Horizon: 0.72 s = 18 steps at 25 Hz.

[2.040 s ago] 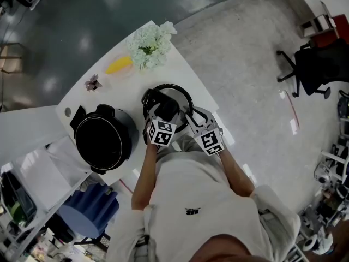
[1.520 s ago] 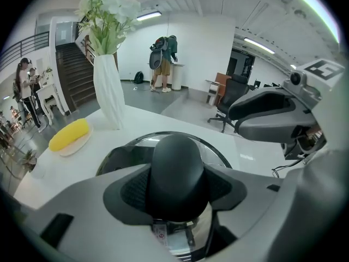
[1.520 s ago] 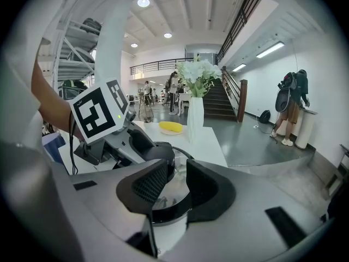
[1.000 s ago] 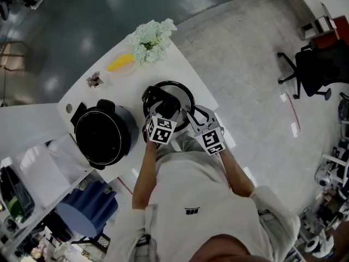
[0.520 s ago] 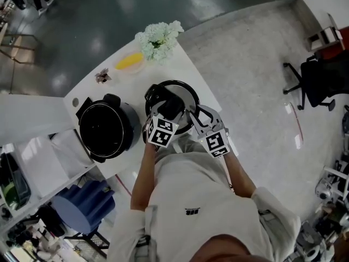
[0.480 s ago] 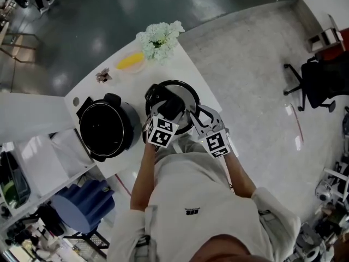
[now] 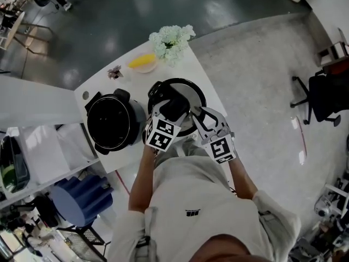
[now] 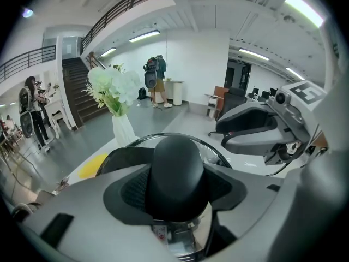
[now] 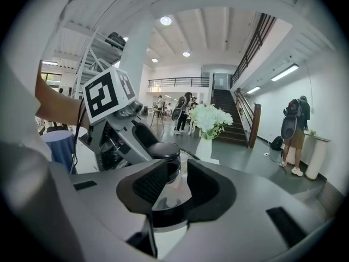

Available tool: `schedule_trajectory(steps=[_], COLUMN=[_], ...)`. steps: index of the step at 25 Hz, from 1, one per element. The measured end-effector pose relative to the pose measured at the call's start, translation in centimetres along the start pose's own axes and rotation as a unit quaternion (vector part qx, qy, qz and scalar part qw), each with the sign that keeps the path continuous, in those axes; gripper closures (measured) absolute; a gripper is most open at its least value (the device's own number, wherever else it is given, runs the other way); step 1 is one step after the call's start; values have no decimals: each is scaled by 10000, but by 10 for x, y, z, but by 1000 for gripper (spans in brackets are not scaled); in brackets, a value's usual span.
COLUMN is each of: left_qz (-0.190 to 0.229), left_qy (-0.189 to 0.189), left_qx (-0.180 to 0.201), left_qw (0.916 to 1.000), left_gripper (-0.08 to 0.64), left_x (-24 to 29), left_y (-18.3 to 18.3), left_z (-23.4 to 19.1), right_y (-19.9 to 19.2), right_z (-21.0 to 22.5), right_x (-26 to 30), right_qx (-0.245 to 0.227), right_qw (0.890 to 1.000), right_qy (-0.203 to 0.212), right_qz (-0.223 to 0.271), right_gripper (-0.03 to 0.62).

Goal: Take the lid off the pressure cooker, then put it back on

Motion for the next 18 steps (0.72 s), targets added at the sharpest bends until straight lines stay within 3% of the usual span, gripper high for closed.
schedule_trajectory(steps=[4, 11, 18], left_qz=[12, 114, 250], left_qy=[24, 70, 50], left_qx=[38, 135, 251], left_qw=[10000, 9998, 9994], left_gripper=[273, 273, 273], left_x=[-18, -52, -82], left_y=[10, 21, 23], left_z=[-2, -11, -29], right_y=[15, 41, 64], right_z=[-1, -13, -28], right_x=[-1, -4, 3], right_qx=[-224, -204, -659], right_qw=[9993, 9990, 9950], right_qy=[119, 237, 198], right_qz=[265, 323, 730], right_gripper=[495, 495, 496])
Point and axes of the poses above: the fingertips, and each gripper's own axes: x forward along the fingers, z to its right, y out of its top, the point moved 8 cm from there along -x, backward along the fingers, and after that the axes turned 5 degrees about x, right-handed, at the moved point
